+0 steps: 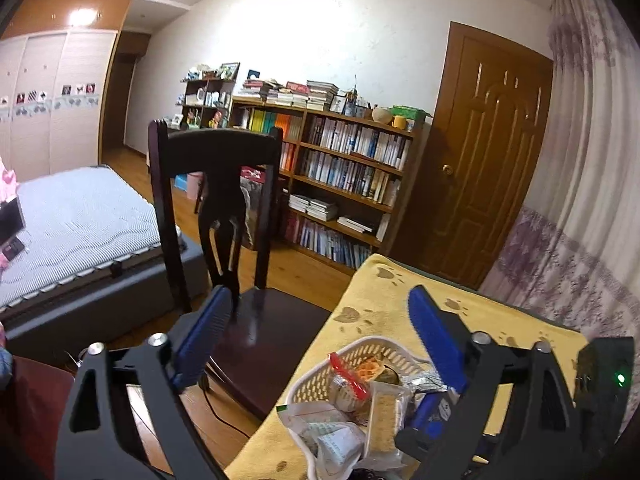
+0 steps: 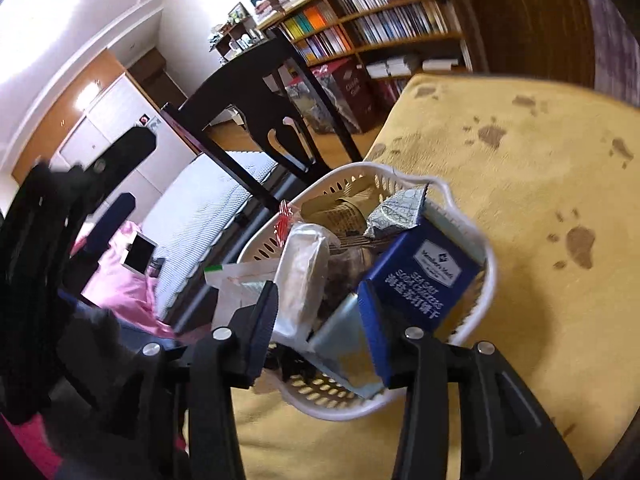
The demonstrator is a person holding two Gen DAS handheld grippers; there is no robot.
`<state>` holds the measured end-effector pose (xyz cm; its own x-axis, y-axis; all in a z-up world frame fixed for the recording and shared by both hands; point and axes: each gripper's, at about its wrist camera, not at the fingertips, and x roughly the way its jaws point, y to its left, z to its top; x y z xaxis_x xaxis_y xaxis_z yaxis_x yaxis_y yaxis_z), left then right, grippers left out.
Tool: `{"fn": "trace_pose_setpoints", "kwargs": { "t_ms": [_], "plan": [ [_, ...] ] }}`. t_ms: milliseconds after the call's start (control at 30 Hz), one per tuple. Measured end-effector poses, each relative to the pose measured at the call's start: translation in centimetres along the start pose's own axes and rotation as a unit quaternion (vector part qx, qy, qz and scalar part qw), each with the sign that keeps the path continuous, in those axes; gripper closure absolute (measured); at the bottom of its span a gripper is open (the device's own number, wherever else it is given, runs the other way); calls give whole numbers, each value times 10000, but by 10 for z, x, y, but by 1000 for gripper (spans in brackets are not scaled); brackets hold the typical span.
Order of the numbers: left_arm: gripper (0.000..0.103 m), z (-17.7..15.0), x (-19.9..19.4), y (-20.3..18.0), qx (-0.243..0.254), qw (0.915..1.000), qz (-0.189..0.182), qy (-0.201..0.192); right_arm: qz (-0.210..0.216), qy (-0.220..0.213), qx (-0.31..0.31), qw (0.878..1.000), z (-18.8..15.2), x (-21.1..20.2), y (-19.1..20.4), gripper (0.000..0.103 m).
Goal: Organize snacks
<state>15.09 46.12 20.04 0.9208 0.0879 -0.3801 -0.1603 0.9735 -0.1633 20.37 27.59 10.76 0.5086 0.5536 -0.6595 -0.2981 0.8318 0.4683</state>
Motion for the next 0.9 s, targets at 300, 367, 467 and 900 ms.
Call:
{"fn": "trace_pose_setpoints", "kwargs": {
  "t_ms": [300, 367, 467, 900],
  "plan": [
    [10, -1, -5, -8, 239, 9997, 7, -70, -234, -180, -341, 9990, -16, -15, 1, 61],
    [11, -2, -6, -11, 287, 9996, 11, -84, -291, -225, -402, 9985, -21, -20, 0, 60],
    [10, -3, -9, -16, 375, 9992, 13, -110, -381, -284, -455, 9978, -29, -26, -4, 59],
    [5, -18, -32, -48, 1214, 9923, 74, -218, -910, -794, -804, 9894, -64, -70, -16, 30]
  ]
}}
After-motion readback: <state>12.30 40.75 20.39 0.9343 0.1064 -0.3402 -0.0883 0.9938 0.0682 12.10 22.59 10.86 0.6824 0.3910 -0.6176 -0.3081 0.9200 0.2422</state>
